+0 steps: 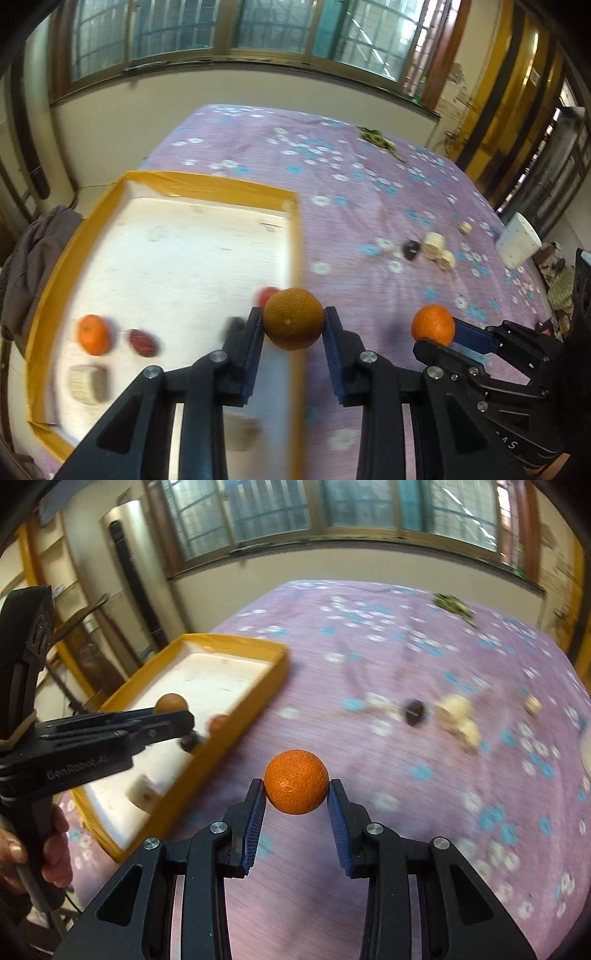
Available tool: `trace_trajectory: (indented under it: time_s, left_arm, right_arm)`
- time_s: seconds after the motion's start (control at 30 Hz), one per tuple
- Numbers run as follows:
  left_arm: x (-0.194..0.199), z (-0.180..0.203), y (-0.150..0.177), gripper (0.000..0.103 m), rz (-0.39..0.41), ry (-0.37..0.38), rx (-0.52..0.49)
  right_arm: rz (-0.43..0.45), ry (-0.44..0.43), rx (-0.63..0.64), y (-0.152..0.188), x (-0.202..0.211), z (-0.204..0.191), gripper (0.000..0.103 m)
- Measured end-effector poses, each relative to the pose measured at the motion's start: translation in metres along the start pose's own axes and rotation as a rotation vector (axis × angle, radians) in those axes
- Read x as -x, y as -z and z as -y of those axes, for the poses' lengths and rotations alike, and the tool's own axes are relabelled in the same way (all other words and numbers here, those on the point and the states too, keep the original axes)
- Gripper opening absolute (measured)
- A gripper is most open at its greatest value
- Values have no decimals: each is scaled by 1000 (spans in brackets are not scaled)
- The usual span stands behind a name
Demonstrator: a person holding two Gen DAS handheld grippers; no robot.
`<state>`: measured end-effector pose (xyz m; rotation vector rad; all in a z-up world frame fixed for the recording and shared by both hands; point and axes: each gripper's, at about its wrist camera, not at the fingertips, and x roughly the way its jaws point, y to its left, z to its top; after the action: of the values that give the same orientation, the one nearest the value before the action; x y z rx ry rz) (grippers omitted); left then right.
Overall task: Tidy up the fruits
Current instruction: 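Carry both oranges over the tray with both tools, then lower the oranges into the tray and open both tools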
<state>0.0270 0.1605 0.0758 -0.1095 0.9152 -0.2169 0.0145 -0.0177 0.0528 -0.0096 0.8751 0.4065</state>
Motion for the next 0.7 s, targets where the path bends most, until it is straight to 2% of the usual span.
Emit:
trace_trajectory:
  time_s: [0.4, 0.7]
  left_arm:
    - [1, -96, -10, 34, -1, -98, 105]
    - [-20, -133, -20, 34, -37, -137, 141]
  right_arm:
    - [-40, -72, 86, -40, -55, -72, 33]
    - [-98, -76, 122, -57, -97, -95, 33]
